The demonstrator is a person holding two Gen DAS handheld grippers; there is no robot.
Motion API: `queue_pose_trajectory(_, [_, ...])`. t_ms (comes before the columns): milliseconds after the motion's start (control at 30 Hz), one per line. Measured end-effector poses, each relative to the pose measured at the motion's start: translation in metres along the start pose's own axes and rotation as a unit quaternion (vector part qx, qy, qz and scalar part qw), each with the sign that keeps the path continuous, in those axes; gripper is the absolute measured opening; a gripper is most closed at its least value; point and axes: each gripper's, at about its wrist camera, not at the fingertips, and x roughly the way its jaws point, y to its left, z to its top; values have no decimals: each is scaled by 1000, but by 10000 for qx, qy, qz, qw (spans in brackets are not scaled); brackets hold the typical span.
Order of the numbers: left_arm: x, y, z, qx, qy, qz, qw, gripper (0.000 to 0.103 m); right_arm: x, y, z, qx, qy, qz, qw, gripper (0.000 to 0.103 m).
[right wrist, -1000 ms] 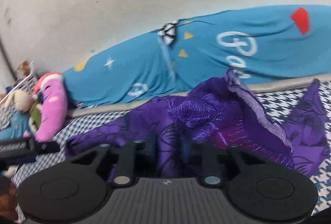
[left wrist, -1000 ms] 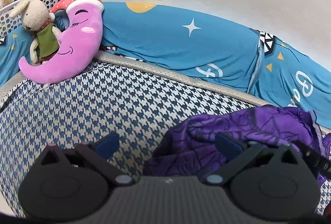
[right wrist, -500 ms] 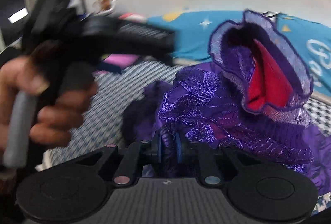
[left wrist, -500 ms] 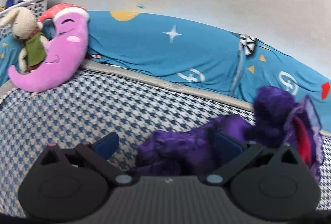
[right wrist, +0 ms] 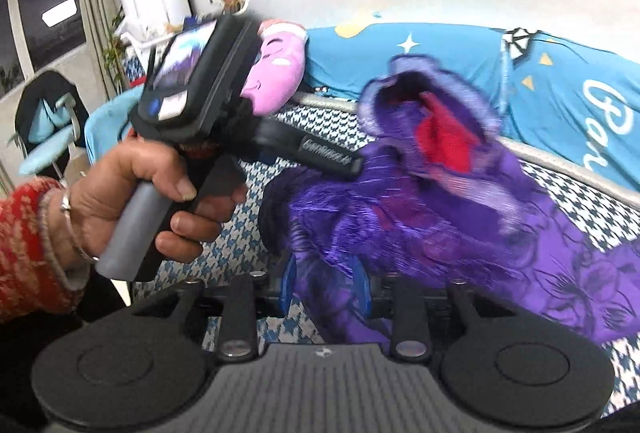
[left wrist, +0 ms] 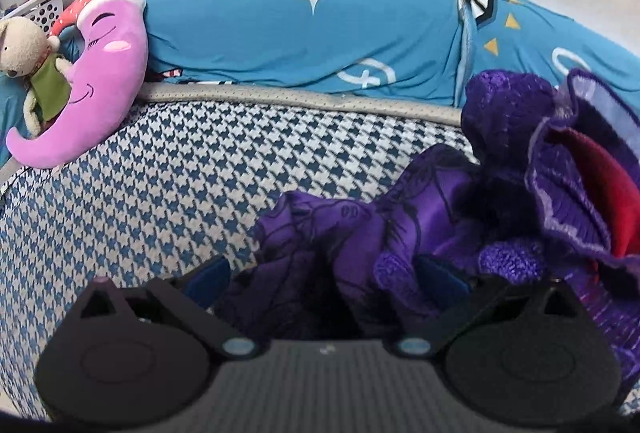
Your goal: Fold clothes
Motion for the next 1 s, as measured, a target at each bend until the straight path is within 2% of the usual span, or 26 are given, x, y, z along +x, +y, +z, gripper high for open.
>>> queue_pose_trajectory(233, [13,5,-7,66,218,174,9996,103,-34,-35,14,522,-472,-342,9969,38])
queue_pose_trajectory(367, [17,11,-9,1,341,169,9993,103,-40,-61,17,825,-577,-819,9915,44])
queue_pose_trajectory(533, [18,19,-10,0,401,153,9991,103,-20,-85,8,1049,-197,-1288,9859,48])
queue_pose_trajectory(633, [19,24,-11,13,432,127,9990,103,-12,-97,0,1128,65,-1412,9835,50])
queue_pose_trajectory(833, [19,29,-13,20,477,68,9988,103,-3,-112,-8,1445,393,-1578,9760,66])
queue_pose_trajectory(900, [18,29,-13,47,467,72,9989,103,-3,-119,-11,1669,400,-1495,9738,70])
queue_pose_trajectory(1000, [18,29,-13,80,458,83,9989,103,-3,-135,-17,2264,375,-1320,9643,71])
